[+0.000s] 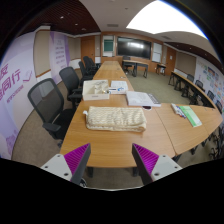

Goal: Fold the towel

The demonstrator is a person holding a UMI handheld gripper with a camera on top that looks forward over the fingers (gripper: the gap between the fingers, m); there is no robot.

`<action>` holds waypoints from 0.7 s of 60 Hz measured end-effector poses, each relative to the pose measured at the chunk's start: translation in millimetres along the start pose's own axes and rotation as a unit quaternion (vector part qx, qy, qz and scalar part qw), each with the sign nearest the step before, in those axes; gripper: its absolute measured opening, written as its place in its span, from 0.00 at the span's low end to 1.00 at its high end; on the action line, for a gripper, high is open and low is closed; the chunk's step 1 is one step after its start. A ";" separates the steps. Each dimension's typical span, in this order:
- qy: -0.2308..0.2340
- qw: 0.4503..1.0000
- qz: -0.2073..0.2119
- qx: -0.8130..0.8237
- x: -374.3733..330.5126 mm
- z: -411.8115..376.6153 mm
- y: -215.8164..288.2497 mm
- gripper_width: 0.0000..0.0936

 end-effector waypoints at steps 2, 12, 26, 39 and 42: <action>0.011 1.000 0.008 0.006 19.5 -17.9 3.7 0.91; 0.029 0.999 0.028 0.012 125.1 -80.9 28.1 0.92; 0.005 0.999 0.034 -0.021 260.7 -115.5 69.9 0.92; -0.027 0.998 -0.014 -0.051 350.3 -110.5 55.0 0.89; -0.024 0.999 0.001 -0.043 357.5 -108.5 58.7 0.76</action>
Point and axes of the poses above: the point between the fingertips, and its own axes, seen from behind it with the camera up: z to the right, y up, x forward, the way the camera looks, the point moved 9 cm from there along -x, backward, against the way the camera looks, and after that the axes turned 3 degrees about y, right-handed, at the moved point
